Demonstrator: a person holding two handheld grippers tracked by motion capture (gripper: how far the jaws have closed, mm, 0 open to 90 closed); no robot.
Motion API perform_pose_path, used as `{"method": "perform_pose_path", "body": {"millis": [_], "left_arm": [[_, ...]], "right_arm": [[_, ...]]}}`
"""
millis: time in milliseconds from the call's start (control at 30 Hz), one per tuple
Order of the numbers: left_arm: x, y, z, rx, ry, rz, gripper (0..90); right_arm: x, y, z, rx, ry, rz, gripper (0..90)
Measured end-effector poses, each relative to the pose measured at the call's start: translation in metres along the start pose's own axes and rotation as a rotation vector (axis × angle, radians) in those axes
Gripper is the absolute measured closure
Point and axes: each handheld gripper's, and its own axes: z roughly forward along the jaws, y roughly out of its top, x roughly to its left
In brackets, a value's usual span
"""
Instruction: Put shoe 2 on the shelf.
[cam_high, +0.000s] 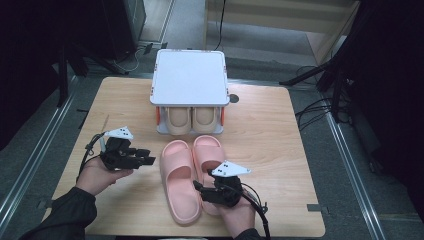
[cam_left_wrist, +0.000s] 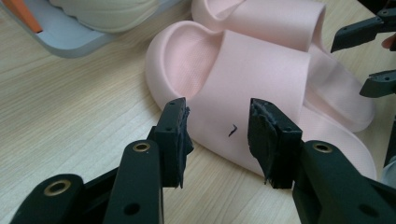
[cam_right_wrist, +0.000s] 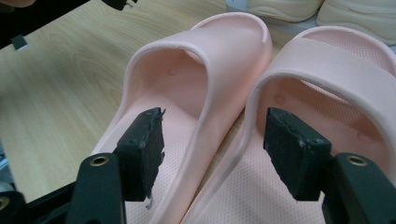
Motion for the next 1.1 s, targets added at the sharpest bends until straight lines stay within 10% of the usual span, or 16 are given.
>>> {"method": "perform_pose_path", "body": {"millis": [933,1100], "left_arm": [[0.006,-0.002,0.000,0.005,0.028,-0.010,57.1],[0.006,-0.002,0.000,0.012,0.026,-0.006,57.1]], "right_arm": [[-0.002,0.018,0.062,0.047,-0.119,0.099,31.2],[-0.001,0.021,0.068,0.067,-0.164,0.097,41.6]]}}
